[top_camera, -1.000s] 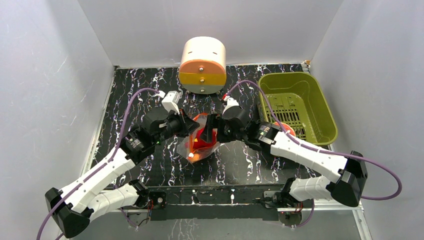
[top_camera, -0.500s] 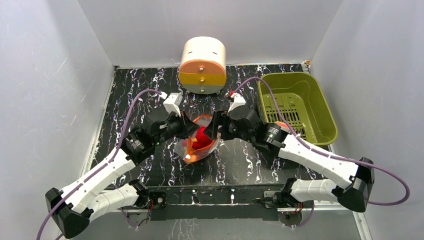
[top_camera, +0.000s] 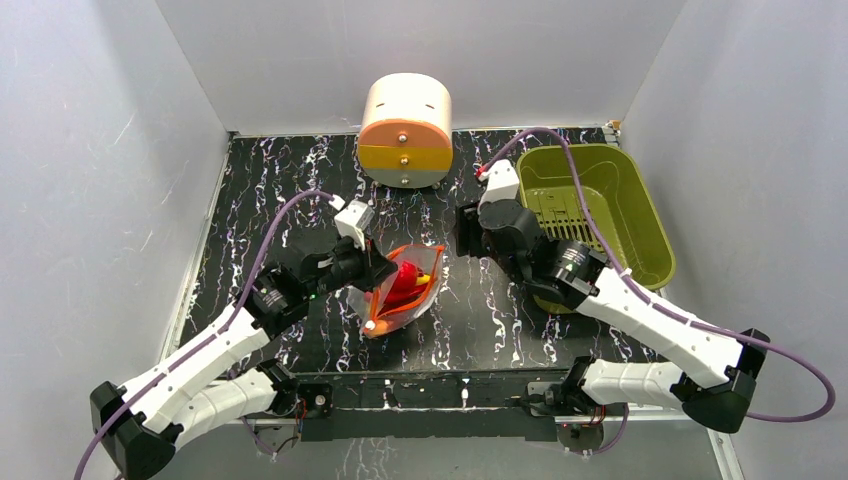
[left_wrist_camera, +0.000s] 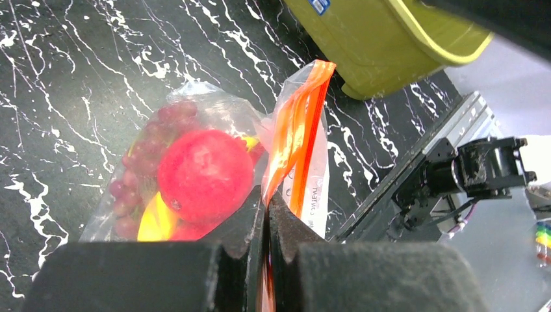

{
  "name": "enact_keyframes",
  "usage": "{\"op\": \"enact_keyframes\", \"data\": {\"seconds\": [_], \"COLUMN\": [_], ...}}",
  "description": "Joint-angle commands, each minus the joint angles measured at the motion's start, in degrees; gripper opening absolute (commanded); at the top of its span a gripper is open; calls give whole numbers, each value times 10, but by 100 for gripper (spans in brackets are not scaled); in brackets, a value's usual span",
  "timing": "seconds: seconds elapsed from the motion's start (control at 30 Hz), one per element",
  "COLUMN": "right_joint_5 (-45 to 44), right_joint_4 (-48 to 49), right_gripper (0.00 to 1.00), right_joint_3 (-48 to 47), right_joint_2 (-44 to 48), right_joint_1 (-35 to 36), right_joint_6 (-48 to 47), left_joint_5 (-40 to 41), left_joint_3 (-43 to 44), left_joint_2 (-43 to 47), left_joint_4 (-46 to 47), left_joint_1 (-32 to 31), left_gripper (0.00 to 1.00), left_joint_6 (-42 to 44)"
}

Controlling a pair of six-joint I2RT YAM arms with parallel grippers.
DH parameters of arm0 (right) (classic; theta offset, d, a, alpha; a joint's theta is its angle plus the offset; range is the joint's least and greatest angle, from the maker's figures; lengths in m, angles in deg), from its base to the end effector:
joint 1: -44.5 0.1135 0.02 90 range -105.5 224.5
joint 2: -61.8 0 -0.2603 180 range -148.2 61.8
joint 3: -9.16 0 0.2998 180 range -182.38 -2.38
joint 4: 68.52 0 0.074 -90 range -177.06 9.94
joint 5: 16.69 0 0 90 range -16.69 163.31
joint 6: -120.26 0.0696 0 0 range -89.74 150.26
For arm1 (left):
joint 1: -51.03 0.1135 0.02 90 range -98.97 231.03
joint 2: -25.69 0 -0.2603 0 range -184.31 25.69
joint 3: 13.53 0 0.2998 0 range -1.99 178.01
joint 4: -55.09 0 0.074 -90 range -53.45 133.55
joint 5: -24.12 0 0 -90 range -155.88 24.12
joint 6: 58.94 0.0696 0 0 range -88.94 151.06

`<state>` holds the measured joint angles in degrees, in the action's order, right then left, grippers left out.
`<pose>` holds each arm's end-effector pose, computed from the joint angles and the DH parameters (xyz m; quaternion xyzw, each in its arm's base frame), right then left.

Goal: Place the food in the zip-top bag and seal the zipper
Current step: Pick up the fake fruit from the bin.

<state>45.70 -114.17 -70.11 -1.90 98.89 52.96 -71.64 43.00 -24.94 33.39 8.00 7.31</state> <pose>0.2072 0.2340 0.3593 -0.1151 0.8419 0.1405 0.5081 0.2079 -0.2036 0.3065 0.1633 0.7803 -0.3650 0.4810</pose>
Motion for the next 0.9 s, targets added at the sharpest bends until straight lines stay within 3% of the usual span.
{"op": "enact_keyframes", "data": {"seconds": [0.0, 0.3, 0.47, 0.6, 0.87], "right_joint_5": [-72, 112, 176, 217, 192], "right_joint_4": [-2, 49, 63, 72, 43], "right_gripper": [50, 49, 47, 46, 42], "right_joint_3": [-29, 8, -4, -8, 21], "right_joint_2": [16, -16, -72, -103, -153], "right_joint_1": [-45, -277, -393, -448, -517], "right_joint_6": [-96, -144, -152, -135, -150], "left_joint_5": [-40, -37, -12, 11, 51], "left_joint_3": [-19, -53, -91, -70, 10], "left_joint_2": [18, 25, 21, -3, -63], "left_joint_4": [37, 36, 109, 109, 61], "left_joint_1": [-1, -1, -1, -1, -1], "left_gripper": [0, 0, 0, 0, 0], "left_joint_6": [57, 125, 103, 55, 9]}}
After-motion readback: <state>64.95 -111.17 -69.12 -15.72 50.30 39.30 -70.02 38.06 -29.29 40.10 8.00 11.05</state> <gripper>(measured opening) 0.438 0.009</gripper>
